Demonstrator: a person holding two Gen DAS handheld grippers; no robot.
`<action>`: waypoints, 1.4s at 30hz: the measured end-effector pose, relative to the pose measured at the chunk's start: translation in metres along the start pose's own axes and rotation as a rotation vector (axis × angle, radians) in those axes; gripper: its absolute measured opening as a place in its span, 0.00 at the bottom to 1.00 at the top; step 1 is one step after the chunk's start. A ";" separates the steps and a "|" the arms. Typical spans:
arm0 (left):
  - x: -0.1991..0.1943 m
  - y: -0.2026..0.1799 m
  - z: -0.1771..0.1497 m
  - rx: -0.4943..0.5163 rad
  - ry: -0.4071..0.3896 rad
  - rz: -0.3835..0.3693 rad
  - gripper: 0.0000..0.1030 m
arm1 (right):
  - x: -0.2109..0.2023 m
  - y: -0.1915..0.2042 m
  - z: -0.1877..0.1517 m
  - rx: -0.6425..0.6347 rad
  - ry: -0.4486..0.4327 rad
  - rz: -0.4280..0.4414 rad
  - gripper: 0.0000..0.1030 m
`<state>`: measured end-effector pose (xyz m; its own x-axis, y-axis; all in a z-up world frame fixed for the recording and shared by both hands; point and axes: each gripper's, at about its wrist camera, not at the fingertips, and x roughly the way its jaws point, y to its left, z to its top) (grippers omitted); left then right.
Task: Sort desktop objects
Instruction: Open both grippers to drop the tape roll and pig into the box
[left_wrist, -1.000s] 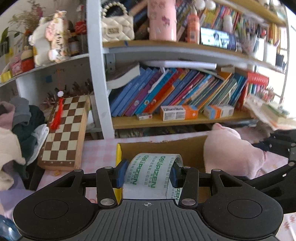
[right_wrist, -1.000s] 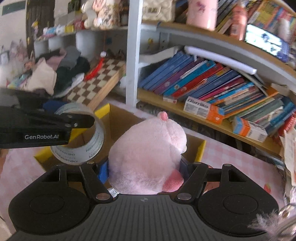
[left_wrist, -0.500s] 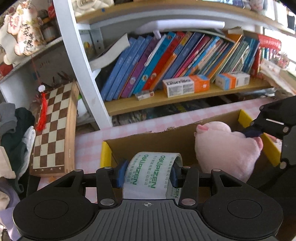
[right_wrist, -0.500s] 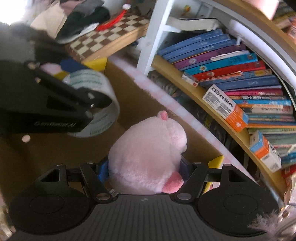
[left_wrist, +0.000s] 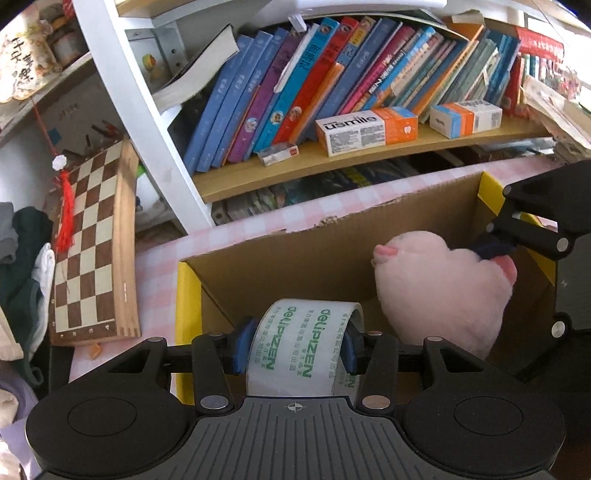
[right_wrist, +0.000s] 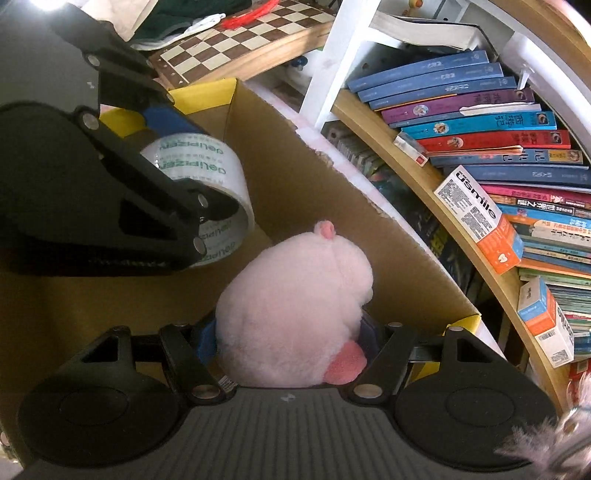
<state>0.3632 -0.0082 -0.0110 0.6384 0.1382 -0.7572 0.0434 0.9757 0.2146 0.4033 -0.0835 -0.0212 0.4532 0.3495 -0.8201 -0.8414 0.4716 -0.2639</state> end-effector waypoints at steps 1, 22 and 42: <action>0.000 -0.001 0.000 0.006 0.002 0.001 0.46 | 0.000 0.000 0.000 -0.002 0.001 -0.001 0.70; -0.004 -0.004 -0.001 0.043 -0.011 0.014 0.82 | -0.010 0.005 -0.004 0.052 -0.019 -0.003 0.97; -0.086 0.016 -0.012 -0.042 -0.207 0.056 0.89 | -0.078 0.011 -0.010 0.123 -0.205 -0.043 1.00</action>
<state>0.2997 -0.0025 0.0498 0.7833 0.1583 -0.6012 -0.0255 0.9744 0.2234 0.3560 -0.1138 0.0349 0.5485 0.4779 -0.6861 -0.7836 0.5800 -0.2224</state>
